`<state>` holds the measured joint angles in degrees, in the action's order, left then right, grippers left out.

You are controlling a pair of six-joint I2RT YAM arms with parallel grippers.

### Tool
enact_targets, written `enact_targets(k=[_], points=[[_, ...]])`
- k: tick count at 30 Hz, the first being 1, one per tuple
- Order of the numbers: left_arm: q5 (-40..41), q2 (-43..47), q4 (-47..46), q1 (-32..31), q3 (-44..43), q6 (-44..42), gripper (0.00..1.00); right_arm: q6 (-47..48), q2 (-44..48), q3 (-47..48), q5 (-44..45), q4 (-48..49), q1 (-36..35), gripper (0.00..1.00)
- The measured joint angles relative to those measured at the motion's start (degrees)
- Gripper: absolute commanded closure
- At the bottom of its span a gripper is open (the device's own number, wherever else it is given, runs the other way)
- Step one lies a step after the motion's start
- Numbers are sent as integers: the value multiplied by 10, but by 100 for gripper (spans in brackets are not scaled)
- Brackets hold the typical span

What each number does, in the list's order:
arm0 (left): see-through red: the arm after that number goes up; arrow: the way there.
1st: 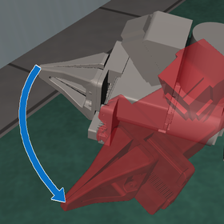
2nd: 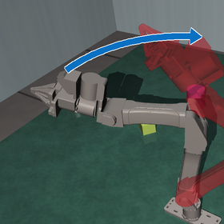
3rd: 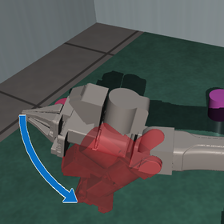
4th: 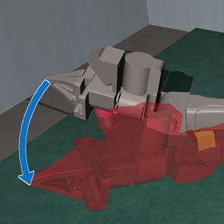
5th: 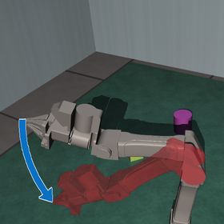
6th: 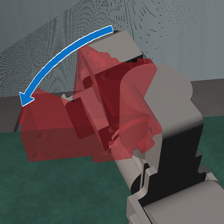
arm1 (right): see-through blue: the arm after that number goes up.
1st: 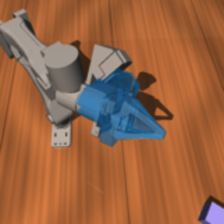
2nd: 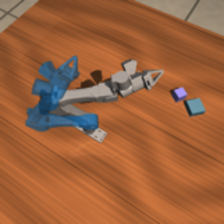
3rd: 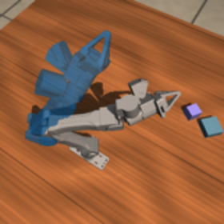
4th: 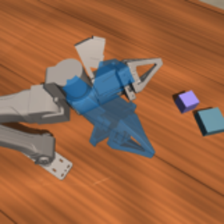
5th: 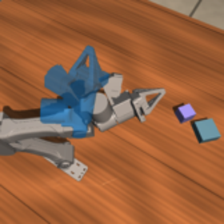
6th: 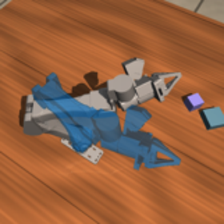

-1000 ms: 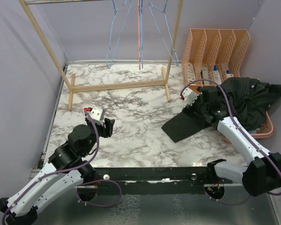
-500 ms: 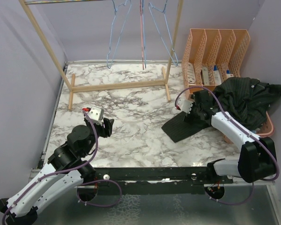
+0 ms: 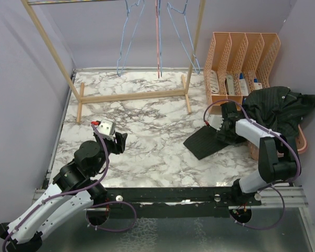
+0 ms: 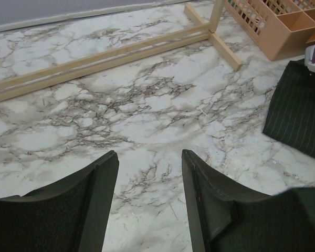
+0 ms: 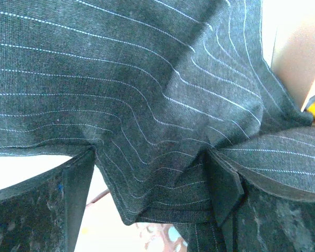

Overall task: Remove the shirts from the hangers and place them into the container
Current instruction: Place the shirt in the bin.

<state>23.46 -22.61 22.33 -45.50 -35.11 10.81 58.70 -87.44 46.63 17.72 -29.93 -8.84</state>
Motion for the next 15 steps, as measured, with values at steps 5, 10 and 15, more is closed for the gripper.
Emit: enact_targets(k=[5,10,15], points=[[1,1,0,0,0,0,45,-12,-9,13,2,-5,5,83],[2,1,0,0,0,0,45,-57,-38,62,-38,-52,15,99],[2,1,0,0,0,1,45,-114,-38,164,-139,-124,41,99]])
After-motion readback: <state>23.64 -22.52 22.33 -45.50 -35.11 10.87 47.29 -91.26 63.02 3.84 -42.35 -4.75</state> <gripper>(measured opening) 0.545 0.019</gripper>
